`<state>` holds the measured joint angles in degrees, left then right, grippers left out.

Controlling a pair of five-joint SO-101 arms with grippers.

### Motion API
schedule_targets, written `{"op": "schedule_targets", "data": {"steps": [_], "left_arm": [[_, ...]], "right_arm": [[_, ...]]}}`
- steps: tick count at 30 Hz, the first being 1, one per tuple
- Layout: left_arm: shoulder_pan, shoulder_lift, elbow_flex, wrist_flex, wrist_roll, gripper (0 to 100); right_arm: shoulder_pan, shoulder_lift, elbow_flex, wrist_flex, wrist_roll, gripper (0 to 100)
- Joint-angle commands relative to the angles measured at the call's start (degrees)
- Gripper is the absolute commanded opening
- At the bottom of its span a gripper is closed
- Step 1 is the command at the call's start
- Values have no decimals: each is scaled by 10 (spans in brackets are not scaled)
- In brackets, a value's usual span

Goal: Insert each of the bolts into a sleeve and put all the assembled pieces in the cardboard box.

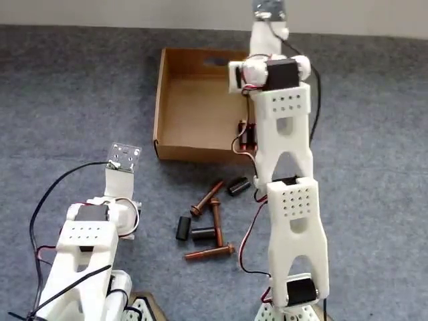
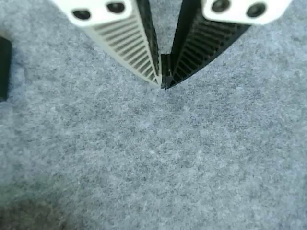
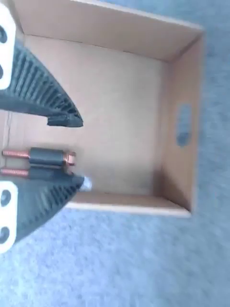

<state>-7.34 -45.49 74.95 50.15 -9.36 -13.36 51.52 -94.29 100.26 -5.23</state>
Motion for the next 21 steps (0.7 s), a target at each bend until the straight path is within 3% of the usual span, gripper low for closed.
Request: {"op": "schedule_targets", "data": {"steps": [1,5,12,21], "left_arm": [[7,-1,-19,-8,-4,7],[7,0,-19,-11,-4,7],[7,-3,-4,-35,-4,7],[7,-2,-4,-35,-4,7]], "right_arm": [[7,-28,-36,11,-4,101],[-1,-127,64,11,-4,101],[-31,-429,484,2,-3,102],[-85,-714,1031,-168,67,102]]}}
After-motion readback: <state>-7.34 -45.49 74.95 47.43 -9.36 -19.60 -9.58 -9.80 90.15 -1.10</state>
